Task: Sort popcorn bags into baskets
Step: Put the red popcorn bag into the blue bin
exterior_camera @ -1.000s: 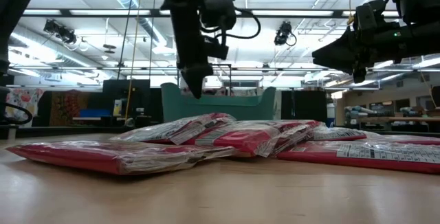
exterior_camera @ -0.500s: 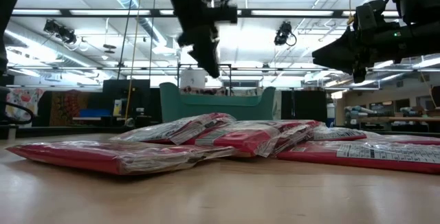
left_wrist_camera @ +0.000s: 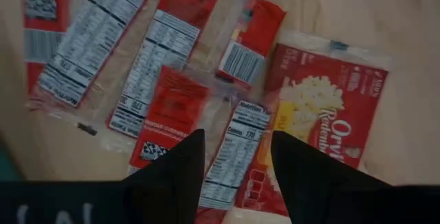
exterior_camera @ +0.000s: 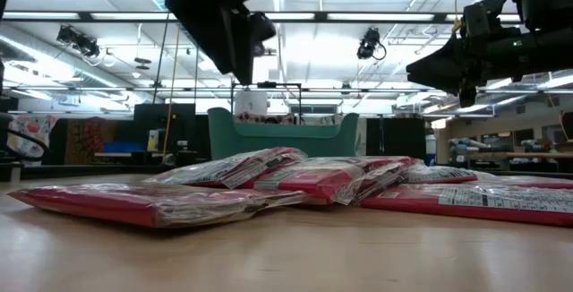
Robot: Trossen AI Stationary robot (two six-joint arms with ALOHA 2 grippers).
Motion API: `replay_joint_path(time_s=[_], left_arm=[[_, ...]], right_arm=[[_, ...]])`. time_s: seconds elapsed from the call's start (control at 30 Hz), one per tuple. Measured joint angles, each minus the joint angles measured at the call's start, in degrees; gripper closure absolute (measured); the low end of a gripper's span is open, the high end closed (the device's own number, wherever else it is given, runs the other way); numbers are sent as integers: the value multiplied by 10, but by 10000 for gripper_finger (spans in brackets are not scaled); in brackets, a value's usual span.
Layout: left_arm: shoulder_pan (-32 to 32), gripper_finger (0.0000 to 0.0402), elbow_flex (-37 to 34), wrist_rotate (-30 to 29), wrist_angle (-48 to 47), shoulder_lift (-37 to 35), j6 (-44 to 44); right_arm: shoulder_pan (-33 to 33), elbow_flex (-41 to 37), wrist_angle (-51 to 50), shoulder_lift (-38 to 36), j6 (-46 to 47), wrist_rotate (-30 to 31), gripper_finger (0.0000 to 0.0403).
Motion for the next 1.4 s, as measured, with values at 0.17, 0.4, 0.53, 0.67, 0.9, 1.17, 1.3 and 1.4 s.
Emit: replay_joint_path(time_s=[0.17, 0.4, 0.53, 0.67, 0.9, 1.17, 1.3, 1.4], left_arm=[[-23, 230, 0, -47, 3, 8, -26], [-19, 230, 0, -83, 13, 54, -1], [10, 230, 0, -86, 30, 73, 34], [41, 230, 0, -46, 33, 77, 59], [78, 230, 0, 1, 32, 85, 111], [96, 230, 0, 55, 7, 122, 128], [94, 230, 1, 56, 4, 129, 135], [89, 230, 1, 55, 3, 129, 144]], right_arm=[[0, 0, 0, 0, 0, 0, 288], [0, 0, 4, 1, 0, 0, 288], [0, 0, 5, 0, 0, 0, 288], [0, 0, 4, 0, 0, 0, 288], [0, 0, 5, 0, 0, 0, 288], [0, 0, 4, 1, 0, 0, 288], [0, 0, 4, 1, 0, 0, 288], [0, 0, 4, 1, 0, 0, 288]])
